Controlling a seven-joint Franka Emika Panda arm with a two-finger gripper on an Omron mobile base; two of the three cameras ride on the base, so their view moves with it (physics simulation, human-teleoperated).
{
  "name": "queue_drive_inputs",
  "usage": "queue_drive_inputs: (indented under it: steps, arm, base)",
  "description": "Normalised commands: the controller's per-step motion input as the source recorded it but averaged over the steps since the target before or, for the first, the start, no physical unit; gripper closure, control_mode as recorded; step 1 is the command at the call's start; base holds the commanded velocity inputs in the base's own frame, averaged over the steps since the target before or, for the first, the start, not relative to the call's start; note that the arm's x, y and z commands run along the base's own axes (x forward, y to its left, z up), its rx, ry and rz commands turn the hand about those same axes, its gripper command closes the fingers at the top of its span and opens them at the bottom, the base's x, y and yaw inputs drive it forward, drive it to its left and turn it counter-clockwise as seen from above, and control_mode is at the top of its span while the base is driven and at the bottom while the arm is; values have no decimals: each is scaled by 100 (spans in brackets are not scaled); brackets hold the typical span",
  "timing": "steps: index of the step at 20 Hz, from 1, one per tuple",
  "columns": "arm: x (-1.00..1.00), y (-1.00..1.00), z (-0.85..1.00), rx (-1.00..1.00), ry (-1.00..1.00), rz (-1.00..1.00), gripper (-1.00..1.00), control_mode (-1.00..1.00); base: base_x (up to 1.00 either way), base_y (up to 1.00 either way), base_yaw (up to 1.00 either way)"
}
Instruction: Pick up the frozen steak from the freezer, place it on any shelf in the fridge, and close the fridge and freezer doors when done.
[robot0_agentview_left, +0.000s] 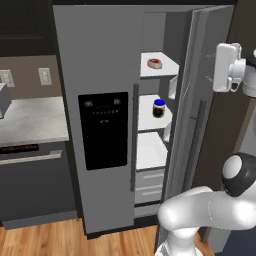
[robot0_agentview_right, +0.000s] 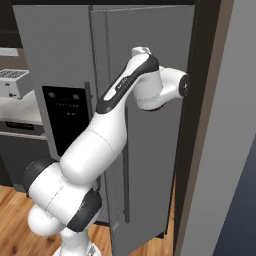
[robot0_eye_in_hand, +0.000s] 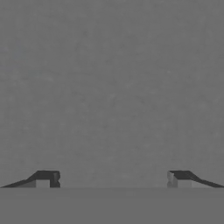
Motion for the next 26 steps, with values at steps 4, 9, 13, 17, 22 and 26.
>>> queue_drive_inputs:
  steps: [4, 9, 13, 17, 22, 26]
  arm:
    - [6, 62, 0, -4, 0, 5, -100, -100]
    - [13, 60, 0, -3, 0, 4, -100, -100]
    - [26, 55, 0, -2, 0, 1, -100, -100]
    - [37, 47, 2, -3, 0, 0, -100, -100]
    - [45, 43, 0, -2, 0, 0, -100, -100]
    - [47, 24, 3, -1, 0, 0, -100, -100]
  base:
    - [0, 0, 0]
    - [0, 0, 0]
    - [0, 0, 0]
    - [0, 0, 0]
    - [0, 0, 0]
    - [0, 0, 0]
